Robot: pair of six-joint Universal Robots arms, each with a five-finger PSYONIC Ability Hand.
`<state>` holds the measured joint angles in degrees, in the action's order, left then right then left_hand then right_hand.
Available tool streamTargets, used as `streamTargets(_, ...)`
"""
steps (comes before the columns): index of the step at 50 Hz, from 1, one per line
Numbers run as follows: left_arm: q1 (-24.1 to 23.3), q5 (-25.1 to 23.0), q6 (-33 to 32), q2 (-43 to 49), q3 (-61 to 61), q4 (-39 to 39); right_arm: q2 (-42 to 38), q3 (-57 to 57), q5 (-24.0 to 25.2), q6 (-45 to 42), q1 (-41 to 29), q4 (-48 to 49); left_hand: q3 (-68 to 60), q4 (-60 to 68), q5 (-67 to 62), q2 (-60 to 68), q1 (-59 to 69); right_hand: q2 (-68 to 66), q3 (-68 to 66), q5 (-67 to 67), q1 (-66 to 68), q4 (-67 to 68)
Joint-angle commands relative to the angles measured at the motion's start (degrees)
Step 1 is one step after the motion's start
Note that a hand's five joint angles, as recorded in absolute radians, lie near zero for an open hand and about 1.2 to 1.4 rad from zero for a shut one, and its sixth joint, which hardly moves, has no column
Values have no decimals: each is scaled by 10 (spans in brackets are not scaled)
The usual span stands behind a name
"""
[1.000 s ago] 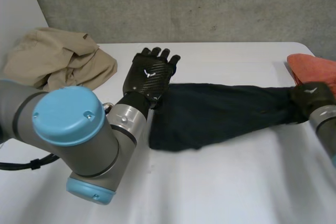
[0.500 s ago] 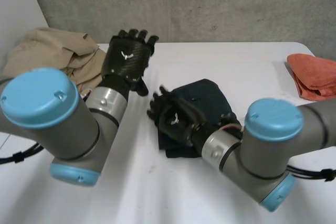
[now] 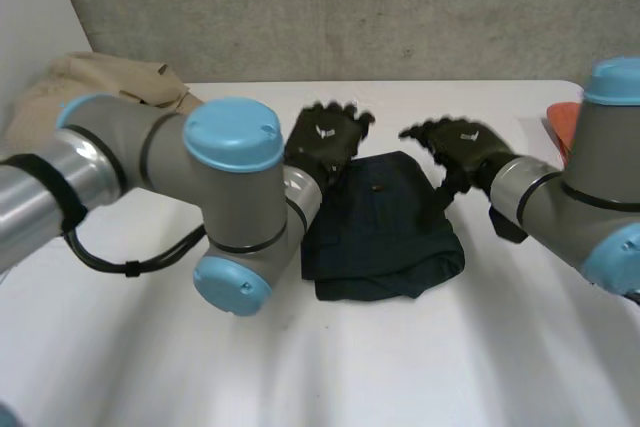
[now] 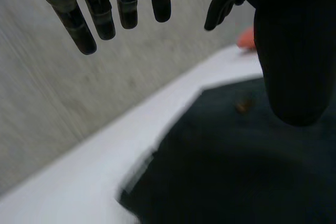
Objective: Fold the laundry.
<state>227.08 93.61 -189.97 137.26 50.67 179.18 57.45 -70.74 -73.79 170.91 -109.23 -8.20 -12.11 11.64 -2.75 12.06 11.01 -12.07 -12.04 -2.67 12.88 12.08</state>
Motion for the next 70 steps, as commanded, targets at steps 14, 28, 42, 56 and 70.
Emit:
streamTargets(14,21,-5,-26,65,-51,-161,-92,80,-86,-129,2,-75,12,-7,19,-12,-1,21,20,27,-29,-21)
streamTargets(28,30,-118,-5,-167,19,-91,141,-236,-86,-170,-54,179,21,-16,27,-21,-10,21,20,27,-29,-21)
streamTargets(42,70,-404,89,-233,86,-81,69,-416,-104,-197,-130,480,12,-7,19,-12,-1,21,20,27,-29,-21)
streamTargets(56,68,-402,91,-241,107,-81,-53,-293,-142,-215,-126,545,12,-7,19,-12,-1,21,20,27,-29,-21)
streamTargets(70,68,-401,91,-256,104,-78,-43,-179,-131,-204,-78,528,11,-6,17,-10,0,-679,-680,-673,671,679)
